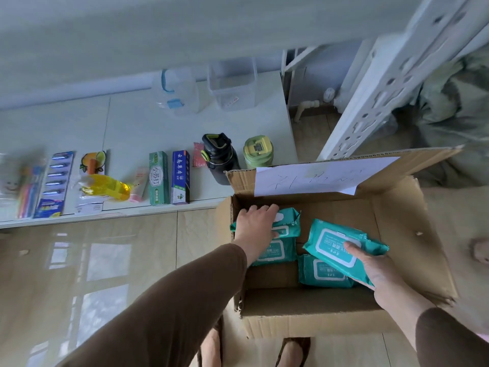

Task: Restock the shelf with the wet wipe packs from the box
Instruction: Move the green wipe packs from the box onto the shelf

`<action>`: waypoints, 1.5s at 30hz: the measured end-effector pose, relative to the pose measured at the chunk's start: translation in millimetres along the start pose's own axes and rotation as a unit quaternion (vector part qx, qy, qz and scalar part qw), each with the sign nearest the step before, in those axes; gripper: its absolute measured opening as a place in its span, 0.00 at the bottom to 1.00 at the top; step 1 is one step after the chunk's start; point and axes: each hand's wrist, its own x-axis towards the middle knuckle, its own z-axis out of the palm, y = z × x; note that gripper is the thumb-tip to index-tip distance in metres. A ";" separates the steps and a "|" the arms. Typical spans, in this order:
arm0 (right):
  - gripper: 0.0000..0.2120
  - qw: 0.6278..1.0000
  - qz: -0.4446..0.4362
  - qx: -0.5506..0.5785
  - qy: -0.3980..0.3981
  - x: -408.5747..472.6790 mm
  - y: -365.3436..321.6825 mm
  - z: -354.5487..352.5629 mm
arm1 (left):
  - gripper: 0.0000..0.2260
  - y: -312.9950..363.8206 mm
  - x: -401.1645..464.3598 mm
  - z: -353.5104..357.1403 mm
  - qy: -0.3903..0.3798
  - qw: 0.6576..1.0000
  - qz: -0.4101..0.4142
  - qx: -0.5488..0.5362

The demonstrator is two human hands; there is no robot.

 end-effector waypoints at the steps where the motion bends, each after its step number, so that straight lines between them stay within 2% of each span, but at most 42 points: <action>1: 0.19 1.000 -0.008 -0.003 -0.005 -14.4 -5.8 -0.6 | 0.28 0.3 -12.4 -13.7 0.002 1.000 -0.004 -0.014; 9: 0.20 0.989 -0.089 -0.068 -0.098 -180.9 -62.0 22.5 | 0.25 -31.0 -125.8 -164.5 0.056 0.997 -0.013 -0.049; 13: 0.15 0.973 -0.154 -0.107 -0.133 -286.3 -97.2 46.2 | 0.22 -87.1 -199.3 -264.4 0.085 0.995 -0.010 -0.054; 17: 0.12 0.950 -0.216 -0.123 -0.190 -383.4 -136.3 82.1 | 0.23 -156.5 -268.5 -360.7 0.079 0.993 -0.017 -0.086; 22: 0.23 0.923 -0.259 -0.120 -0.257 -469.2 -190.2 133.6 | 0.25 -230.7 -321.1 -459.6 0.072 0.987 -0.028 -0.138; 25: 0.33 0.910 -0.292 -0.108 -0.273 -495.6 -228.0 163.9 | 0.20 -267.6 -328.2 -505.6 0.104 0.984 -0.020 -0.141; 28: 0.32 0.896 -0.318 -0.094 -0.294 -508.3 -267.1 193.5 | 0.18 -294.6 -317.1 -540.3 0.135 0.980 -0.017 -0.144; 31: 0.25 0.889 -0.340 -0.074 -0.297 -505.7 -304.7 220.2 | 0.18 -310.9 -291.0 -566.0 0.161 0.975 -0.013 -0.149; 33: 0.23 0.887 -0.349 -0.058 -0.298 -495.3 -332.6 240.2 | 0.19 -320.3 -262.9 -583.5 0.174 0.974 -0.006 -0.147; 39: 0.19 0.880 -0.374 -0.030 -0.291 -434.1 -433.0 288.5 | 0.15 -325.2 -148.5 -636.5 0.187 0.971 0.018 -0.147; 45: 0.16 0.882 -0.382 -0.028 -0.275 -356.2 -534.9 322.8 | 0.15 -312.8 -19.9 -679.9 0.186 0.970 0.023 -0.152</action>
